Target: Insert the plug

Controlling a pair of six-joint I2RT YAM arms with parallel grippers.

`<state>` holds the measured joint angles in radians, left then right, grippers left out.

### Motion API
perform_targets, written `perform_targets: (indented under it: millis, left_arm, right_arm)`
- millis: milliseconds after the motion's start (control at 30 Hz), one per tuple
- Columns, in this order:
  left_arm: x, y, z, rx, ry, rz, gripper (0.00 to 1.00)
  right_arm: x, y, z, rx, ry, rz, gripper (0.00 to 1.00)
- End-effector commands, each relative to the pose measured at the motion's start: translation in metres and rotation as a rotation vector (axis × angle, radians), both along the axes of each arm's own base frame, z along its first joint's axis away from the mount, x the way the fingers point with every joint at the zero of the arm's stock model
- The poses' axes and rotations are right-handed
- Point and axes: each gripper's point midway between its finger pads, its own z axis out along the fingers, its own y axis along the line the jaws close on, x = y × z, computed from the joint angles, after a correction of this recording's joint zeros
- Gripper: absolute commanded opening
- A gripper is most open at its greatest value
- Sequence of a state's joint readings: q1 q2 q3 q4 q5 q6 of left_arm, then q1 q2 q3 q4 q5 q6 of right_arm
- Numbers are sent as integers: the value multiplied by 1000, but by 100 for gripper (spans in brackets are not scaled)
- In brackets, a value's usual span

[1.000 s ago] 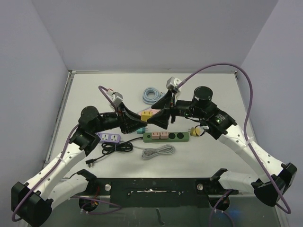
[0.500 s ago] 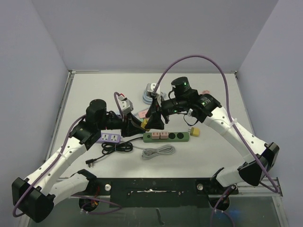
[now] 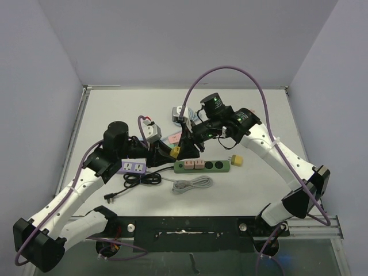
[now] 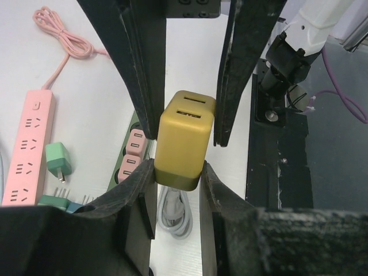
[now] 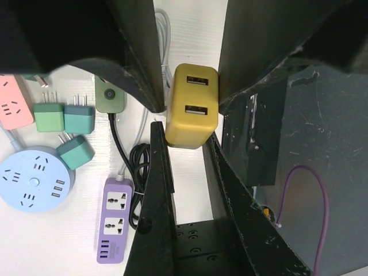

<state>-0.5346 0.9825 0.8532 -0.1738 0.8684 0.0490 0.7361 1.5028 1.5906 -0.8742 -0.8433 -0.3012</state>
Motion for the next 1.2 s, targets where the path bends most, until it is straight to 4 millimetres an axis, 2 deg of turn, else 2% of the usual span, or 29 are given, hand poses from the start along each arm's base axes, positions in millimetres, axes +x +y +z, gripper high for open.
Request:
perform_targets:
  millis: [0,133,200,267,367,400,433,567,767,833,900,1000,1167]
  left_arm:
    - [2,0,17,-44,-82,-9,0]
    - [2,0,15,-41,-69,-1,0]
    - [5,0,14,-38,-51,21,0]
    - [9,3,12,-21,-20,69,24]
    - [18,11,6,3,18,169,57]
    - [22,15,4,10,26,215,63]
    - [25,20,0,18,36,261,65]
    - [38,45,-9,12,69,480,68]
    - [35,65,-12,-62,110,619,69]
    - [32,67,-7,-97,113,632,69]
    - [32,70,-12,-111,129,660,69]
    - [36,76,-9,-148,141,709,69]
    - [43,85,-9,-168,130,780,69]
  right_arm:
    - [-1,5,6,26,-30,26,36]
    - [7,9,5,22,-45,13,25]
    - [10,11,4,21,-56,15,14]
    - [17,9,0,5,-85,-3,3]
    - [43,-11,-16,-47,-128,-109,0]
    - [51,-21,-19,-56,-139,-148,0]
    - [60,-31,-24,-67,-154,-186,0]
    - [73,-72,-50,-173,-234,-263,0]
    - [67,-123,-85,-384,-308,-261,0]
    - [62,-131,-94,-420,-303,-244,0]
    - [56,-137,-105,-455,-290,-225,0]
    - [59,-148,-122,-528,-283,-240,0]
    - [60,-145,-155,-572,-233,-203,0]
